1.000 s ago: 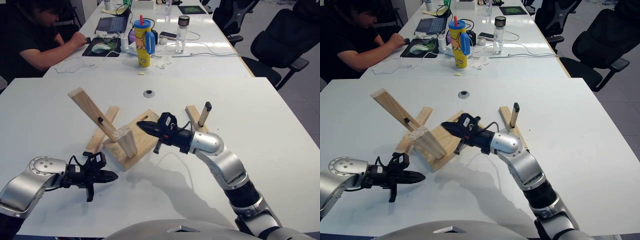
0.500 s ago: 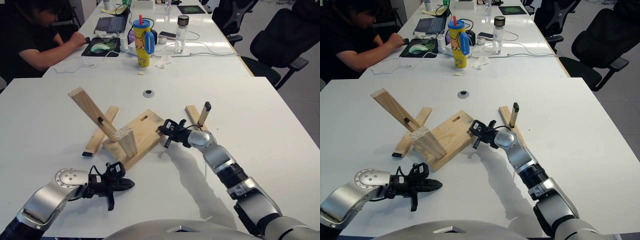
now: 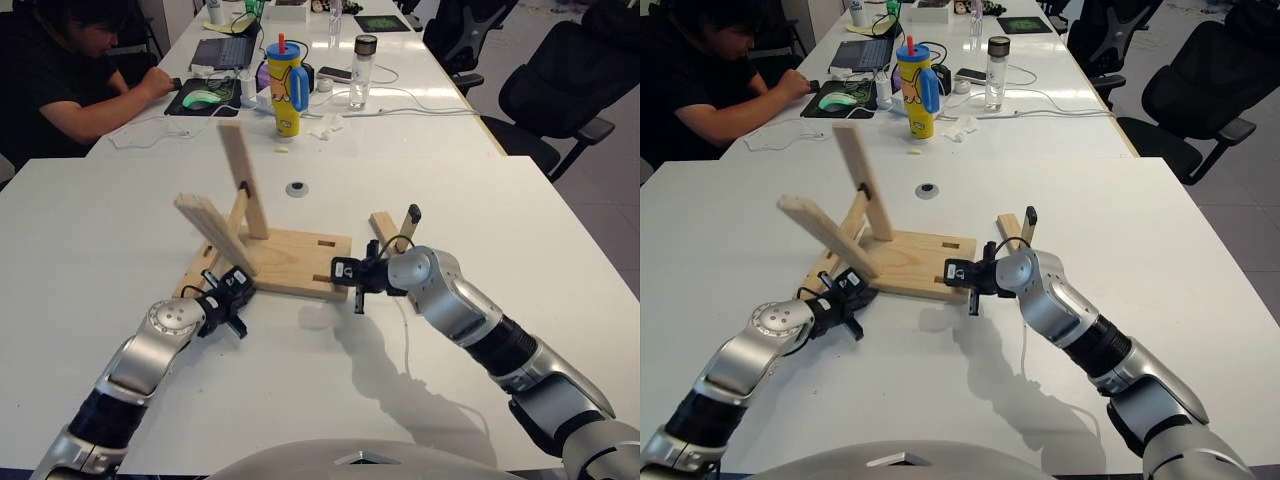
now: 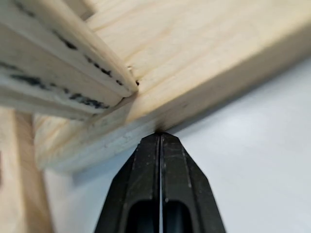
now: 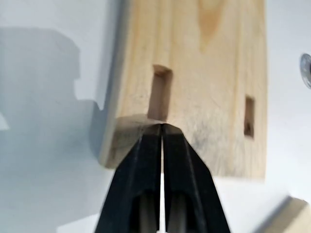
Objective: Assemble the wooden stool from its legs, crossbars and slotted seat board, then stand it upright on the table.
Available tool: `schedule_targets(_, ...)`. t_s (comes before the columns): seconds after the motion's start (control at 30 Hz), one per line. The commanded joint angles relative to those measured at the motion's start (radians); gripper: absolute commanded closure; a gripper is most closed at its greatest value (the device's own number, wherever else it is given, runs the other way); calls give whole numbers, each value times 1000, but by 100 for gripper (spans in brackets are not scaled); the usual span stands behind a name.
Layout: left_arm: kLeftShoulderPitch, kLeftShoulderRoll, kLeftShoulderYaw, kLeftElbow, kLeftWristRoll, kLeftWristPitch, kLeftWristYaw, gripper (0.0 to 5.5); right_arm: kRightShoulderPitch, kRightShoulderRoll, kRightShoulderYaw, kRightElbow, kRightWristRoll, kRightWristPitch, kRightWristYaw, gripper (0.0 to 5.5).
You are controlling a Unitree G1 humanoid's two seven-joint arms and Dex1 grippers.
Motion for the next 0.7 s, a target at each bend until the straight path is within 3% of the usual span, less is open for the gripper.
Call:
schedule_targets(0.03, -176, -88, -20, 245, 45, -114, 12, 547, 130, 51, 70, 29, 70, 99, 35, 550)
schedule_targets(0.27, -323, -160, -37, 544, 87, -296, -41, 547, 143, 172, -22, 63, 103, 74, -113, 550)
schedule_targets(0.4, -324, -157, -22, 585, 103, -346, -45, 547, 174, 277, -195, 28, 174, -1, -261, 550)
schedule_targets(0.5, -296, -141, 13, 525, 99, -341, -34, 550, 249, 298, -340, -126, 265, 8, -306, 530)
schedule_targets(0.7, -118, -129, 153, 211, -15, -289, -42, 550, 430, 180, -503, -401, 305, 195, -348, 451)
